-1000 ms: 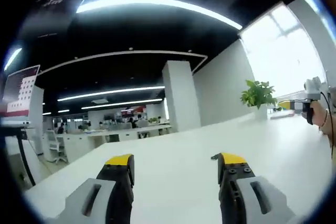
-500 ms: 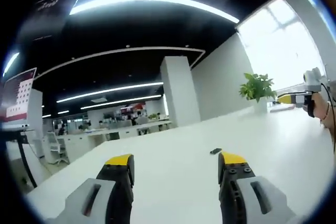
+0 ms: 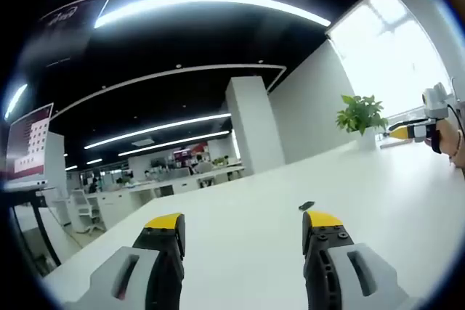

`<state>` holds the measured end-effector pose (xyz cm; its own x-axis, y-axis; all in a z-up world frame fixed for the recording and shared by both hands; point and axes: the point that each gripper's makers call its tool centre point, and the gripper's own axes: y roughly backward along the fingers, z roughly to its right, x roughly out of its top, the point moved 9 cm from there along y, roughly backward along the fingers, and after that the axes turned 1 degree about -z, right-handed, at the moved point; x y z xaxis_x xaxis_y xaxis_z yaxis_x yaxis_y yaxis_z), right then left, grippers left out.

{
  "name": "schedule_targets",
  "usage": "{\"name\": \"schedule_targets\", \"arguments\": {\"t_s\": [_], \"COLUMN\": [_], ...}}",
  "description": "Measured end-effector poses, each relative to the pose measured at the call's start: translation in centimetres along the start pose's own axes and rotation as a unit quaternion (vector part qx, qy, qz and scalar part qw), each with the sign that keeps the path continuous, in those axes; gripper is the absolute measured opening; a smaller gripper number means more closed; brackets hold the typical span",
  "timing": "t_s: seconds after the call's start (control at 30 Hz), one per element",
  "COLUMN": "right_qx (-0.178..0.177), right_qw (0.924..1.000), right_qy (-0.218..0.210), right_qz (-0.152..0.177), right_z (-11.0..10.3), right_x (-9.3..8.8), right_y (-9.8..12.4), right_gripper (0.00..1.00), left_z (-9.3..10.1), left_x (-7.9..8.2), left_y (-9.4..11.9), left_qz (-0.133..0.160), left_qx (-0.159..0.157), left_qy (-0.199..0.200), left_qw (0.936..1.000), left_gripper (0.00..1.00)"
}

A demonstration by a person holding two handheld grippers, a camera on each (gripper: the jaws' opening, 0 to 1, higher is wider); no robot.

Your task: Snap the two parts of the plastic buckle together until the buckle closes and remains connected.

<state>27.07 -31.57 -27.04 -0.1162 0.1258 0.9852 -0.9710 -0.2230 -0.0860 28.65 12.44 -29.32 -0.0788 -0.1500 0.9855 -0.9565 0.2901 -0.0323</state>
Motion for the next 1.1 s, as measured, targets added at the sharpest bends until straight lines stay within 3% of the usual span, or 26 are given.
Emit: {"name": "schedule_targets", "arguments": {"t_s": [0.4,1.1], "right_qx": [-0.015,-0.004], "right_qw": [0.9994,0.9992], "right_qy": [0.029,0.024], "right_qz": [-0.013,-0.033], "right_z": [0.05,-0.07], "right_x": [0.08,-0.37], "right_y": [0.08,0.16], "right_gripper": [0.44,0.44], "left_z": [0.22,0.59], "left_x": [-0.35,-0.46], "left_y": [-0.24,-0.16], "left_qz": [-0.016,-0.029], "left_qx": [-0.01,-0.018], "left_qy": [0.002,-0.011], "left_qw": [0.9998,0.9994], "left_gripper": [0.66,0.67]}}
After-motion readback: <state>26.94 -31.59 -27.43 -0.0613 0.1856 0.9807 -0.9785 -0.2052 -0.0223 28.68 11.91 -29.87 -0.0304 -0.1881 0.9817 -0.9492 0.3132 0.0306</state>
